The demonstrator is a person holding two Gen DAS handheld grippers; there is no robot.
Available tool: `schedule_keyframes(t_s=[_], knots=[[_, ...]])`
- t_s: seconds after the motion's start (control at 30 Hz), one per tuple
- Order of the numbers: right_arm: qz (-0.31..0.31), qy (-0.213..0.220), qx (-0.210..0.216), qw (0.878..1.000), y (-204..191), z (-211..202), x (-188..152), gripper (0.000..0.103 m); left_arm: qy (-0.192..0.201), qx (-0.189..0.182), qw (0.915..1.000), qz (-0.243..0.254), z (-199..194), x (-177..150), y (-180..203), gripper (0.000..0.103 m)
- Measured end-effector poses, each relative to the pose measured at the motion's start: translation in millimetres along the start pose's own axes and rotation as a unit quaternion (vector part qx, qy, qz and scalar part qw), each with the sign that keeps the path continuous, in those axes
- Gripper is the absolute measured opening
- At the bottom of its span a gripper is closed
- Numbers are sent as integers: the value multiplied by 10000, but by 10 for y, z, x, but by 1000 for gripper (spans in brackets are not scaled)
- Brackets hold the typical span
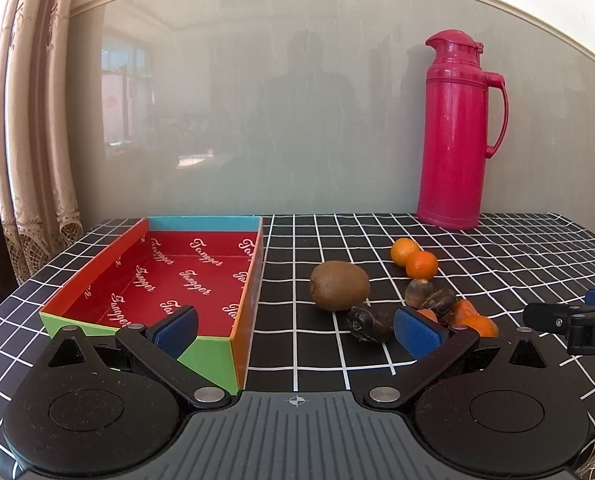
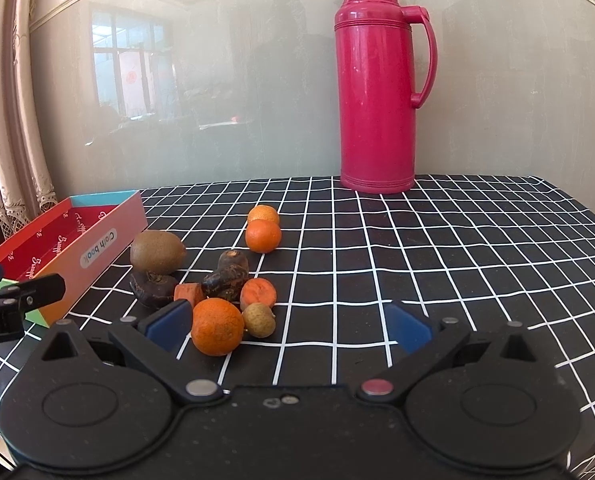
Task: Organize fruits
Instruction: 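Reach the left gripper to the large orange and close on it, then carry the orange with the left gripper into the red box and release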
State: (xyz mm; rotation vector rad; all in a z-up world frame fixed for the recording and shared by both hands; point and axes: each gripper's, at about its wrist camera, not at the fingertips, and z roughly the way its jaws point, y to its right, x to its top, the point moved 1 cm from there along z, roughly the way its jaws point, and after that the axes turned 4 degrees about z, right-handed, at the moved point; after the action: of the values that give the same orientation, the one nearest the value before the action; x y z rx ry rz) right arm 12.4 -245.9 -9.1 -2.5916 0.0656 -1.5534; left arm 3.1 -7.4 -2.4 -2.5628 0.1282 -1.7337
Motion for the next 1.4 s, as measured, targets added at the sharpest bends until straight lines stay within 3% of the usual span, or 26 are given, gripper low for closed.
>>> schedule_keyframes(t_s=[0.13, 0.27, 0.7, 0.77, 0.8, 1.1, 1.17, 1.4], knots=[[60, 116, -81, 9999, 28, -32, 17, 103, 96, -67, 9999, 16, -35, 12, 86, 103], [102, 215, -221, 9995, 75, -57, 30, 103, 125, -385, 9990, 166, -17, 3, 249, 103], [541, 256, -726, 9956, 405, -107, 59, 103, -339, -1064, 9927, 465, 268, -42, 878, 101], [593, 212, -829, 9946, 465, -87, 68, 103, -483, -1127, 9910, 544, 352, -47, 964, 73], [618, 200, -890, 9939, 499, -74, 77, 103, -627, -1193, 9894, 537, 413, -56, 994, 69], [863, 169, -1155, 9894, 744, 29, 145, 103, -755, -1332, 9870, 482, 624, -61, 1192, 67], [898, 141, -1172, 9889, 773, 43, 127, 103, -827, -1394, 9857, 451, 650, -61, 1206, 41], [975, 105, -1230, 9876, 818, 54, 106, 103, -800, -1404, 9861, 379, 661, -49, 1144, 41]])
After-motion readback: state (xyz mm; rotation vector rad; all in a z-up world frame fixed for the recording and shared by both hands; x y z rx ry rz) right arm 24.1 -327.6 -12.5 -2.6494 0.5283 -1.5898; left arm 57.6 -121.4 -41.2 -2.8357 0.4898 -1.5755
